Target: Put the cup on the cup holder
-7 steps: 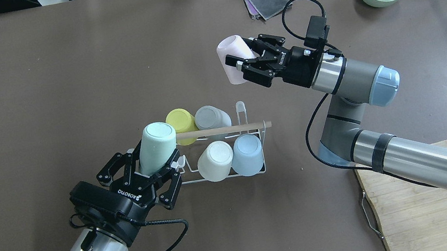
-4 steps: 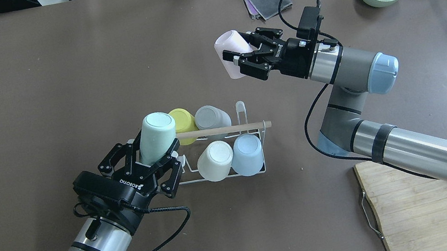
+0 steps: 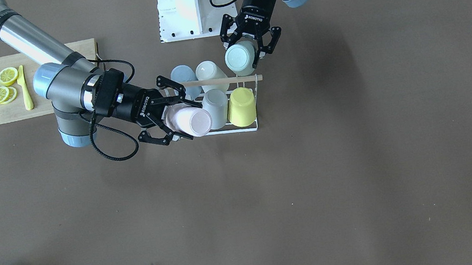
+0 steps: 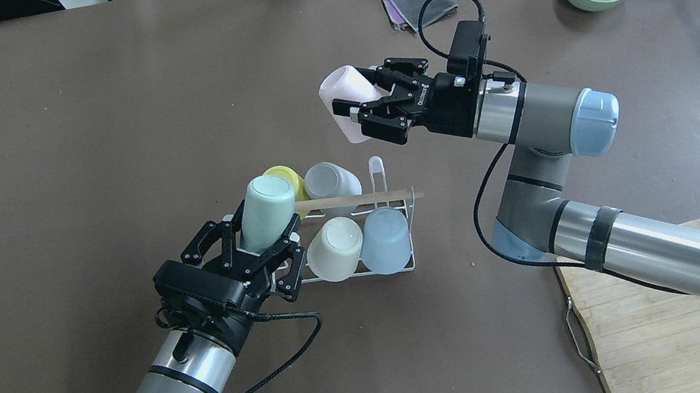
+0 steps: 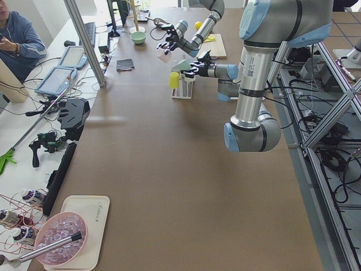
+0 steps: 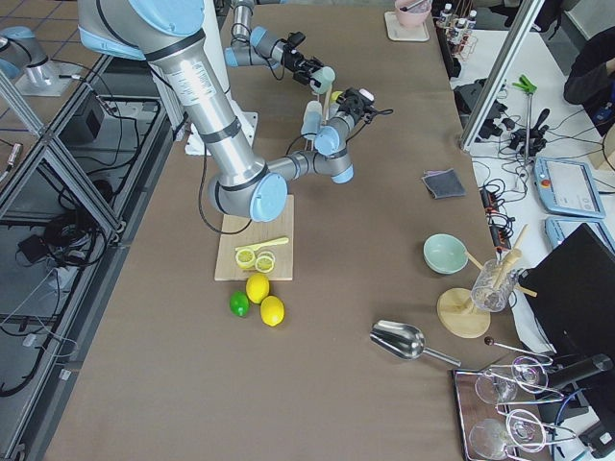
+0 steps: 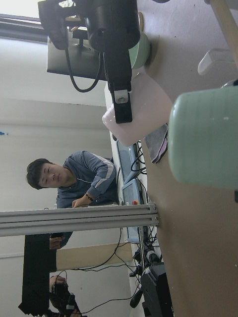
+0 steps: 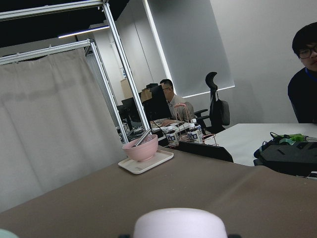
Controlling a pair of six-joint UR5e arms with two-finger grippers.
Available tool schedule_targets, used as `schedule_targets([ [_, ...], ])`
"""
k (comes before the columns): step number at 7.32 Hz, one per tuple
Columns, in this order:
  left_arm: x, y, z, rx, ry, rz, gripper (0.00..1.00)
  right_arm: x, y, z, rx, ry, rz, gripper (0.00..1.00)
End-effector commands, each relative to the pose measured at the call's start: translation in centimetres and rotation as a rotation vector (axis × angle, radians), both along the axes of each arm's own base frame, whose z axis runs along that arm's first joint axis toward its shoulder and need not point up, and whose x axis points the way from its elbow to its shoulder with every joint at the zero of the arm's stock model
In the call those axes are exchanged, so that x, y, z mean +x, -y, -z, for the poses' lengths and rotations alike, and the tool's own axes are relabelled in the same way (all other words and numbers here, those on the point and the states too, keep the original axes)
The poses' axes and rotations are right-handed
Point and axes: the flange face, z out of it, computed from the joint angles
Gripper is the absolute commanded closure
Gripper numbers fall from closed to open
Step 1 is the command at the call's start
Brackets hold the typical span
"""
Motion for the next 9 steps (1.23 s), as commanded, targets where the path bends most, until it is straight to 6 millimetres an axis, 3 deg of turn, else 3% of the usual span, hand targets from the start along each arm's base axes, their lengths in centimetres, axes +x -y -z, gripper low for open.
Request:
schedule_targets([
  [1,1.0,-0.1,-0.2,-0.003,0.005,-0.004,0.70,0.6,-1.9,0.0,0.051,0.003,-0.004,1.00],
  [4,1.2,-0.4,-0.7,0.000,-0.016,-0.007,0.69,0.2,-2.7,-0.2,0.067,-0.008,-0.005,1.00],
  [5,1.4,-0.4,-1.3,0.001,-0.024,-0.007,0.60,0.1,-2.7,-0.3,0.067,-0.008,-0.005,1.00],
  [6,1.5,-0.4,-1.4,0.002,-0.026,-0.007,0.42,0.1,-2.9,-0.6,0.064,-0.011,-0.002,1.00],
  [7,1.5,-0.4,-1.4,0.005,-0.022,-0.006,0.03,-0.2,-3.2,-0.9,0.063,-0.016,0.005,1.00],
  [9,1.4,-0.4,-1.4,0.004,-0.025,-0.006,0.02,-0.2,-3.3,-1.0,0.062,-0.015,0.005,1.00],
])
